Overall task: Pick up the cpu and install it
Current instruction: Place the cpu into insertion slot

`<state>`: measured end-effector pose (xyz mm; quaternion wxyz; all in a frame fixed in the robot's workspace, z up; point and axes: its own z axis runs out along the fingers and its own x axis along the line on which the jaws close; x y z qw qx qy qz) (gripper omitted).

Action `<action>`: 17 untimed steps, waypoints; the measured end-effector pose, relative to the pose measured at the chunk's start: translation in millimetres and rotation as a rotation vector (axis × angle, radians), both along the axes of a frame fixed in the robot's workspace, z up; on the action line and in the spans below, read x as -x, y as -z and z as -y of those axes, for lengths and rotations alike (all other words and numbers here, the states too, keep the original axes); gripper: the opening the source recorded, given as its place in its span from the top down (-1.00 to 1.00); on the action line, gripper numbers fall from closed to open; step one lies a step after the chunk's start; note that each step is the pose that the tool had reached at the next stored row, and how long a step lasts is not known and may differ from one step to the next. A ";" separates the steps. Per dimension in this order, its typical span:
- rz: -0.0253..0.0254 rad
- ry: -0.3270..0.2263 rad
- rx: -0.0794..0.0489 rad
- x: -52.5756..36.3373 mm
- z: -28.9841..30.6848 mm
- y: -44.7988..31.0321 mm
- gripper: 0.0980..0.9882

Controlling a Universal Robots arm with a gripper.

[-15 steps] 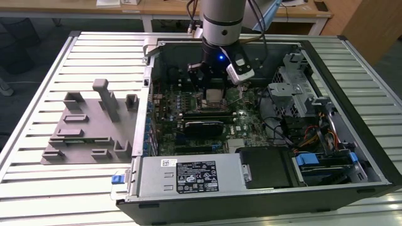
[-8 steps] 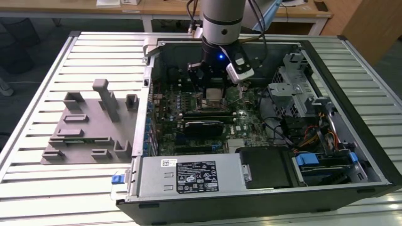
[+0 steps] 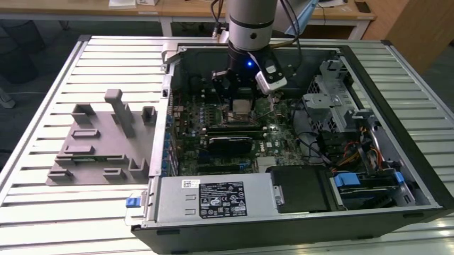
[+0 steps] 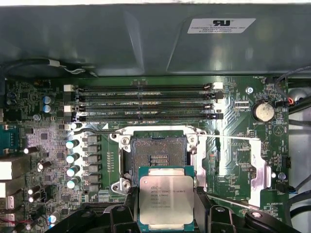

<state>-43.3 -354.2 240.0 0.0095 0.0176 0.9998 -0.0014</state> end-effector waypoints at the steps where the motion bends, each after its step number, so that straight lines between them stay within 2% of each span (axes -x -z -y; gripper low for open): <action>1: 0.0000 0.000 0.000 0.0 0.0 0.0 0.00; 4: 0.0000 0.003 -0.001 0.0 0.0 0.0 0.00; 7: 0.0000 0.029 -0.001 0.0 0.1 -0.1 0.00; 17: 0.0000 0.201 -0.001 0.0 0.1 -0.1 0.00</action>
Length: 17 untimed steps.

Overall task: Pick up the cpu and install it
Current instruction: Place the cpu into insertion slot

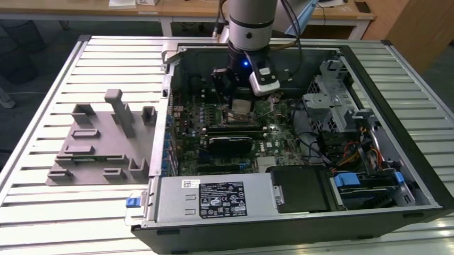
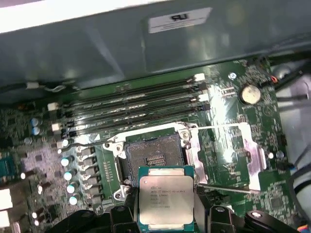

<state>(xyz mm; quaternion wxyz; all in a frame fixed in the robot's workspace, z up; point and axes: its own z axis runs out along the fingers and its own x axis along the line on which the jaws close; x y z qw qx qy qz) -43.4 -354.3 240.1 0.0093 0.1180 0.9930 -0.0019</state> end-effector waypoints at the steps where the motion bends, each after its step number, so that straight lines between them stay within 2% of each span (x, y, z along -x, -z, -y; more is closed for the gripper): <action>1: 0.0000 0.018 0.000 0.0 0.0 0.0 0.00; 17: 0.0000 0.309 0.000 0.0 0.0 0.5 0.00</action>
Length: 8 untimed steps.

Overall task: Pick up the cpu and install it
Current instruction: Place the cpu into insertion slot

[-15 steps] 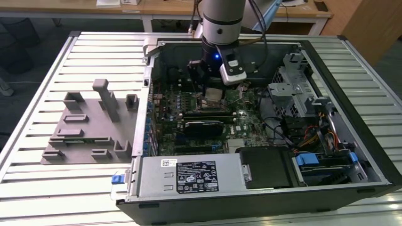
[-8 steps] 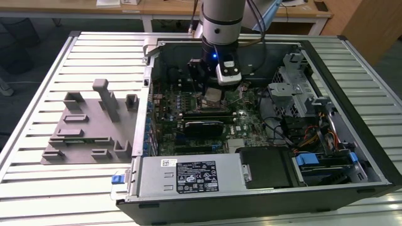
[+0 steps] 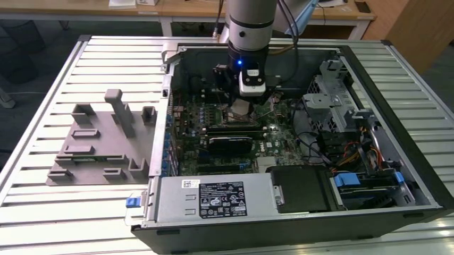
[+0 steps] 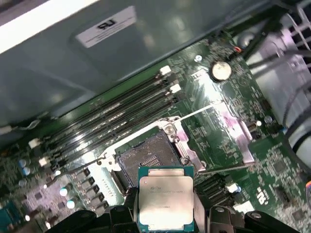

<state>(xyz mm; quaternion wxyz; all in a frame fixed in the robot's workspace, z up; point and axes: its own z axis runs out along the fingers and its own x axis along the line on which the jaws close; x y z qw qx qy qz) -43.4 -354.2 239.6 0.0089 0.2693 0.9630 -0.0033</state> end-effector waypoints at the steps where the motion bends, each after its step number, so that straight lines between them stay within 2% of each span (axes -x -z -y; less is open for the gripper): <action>1: 0.0000 0.018 0.000 0.0 0.0 0.1 0.00; 8: 0.0000 0.145 0.000 0.0 0.0 0.5 0.00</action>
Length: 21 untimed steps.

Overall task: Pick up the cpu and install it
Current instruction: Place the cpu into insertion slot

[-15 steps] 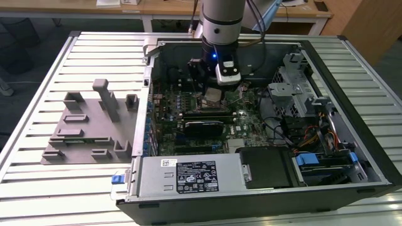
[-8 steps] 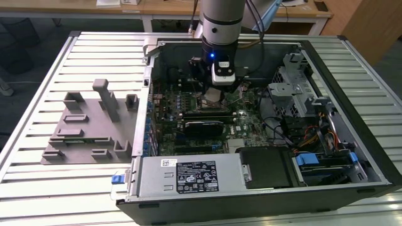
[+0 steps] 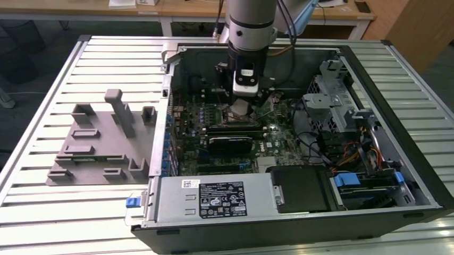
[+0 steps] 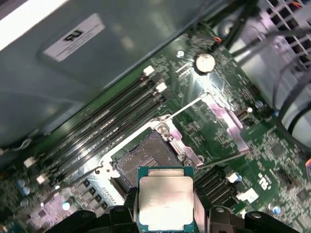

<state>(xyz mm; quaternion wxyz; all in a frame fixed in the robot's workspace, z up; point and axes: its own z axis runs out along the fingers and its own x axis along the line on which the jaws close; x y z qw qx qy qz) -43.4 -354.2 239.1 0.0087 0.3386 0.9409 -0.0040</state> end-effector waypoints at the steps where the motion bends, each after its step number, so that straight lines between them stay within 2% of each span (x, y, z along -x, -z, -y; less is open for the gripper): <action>1: 0.0000 0.018 0.000 0.0 0.0 0.1 0.00; 21: 0.0000 0.381 0.000 0.0 0.0 0.7 0.00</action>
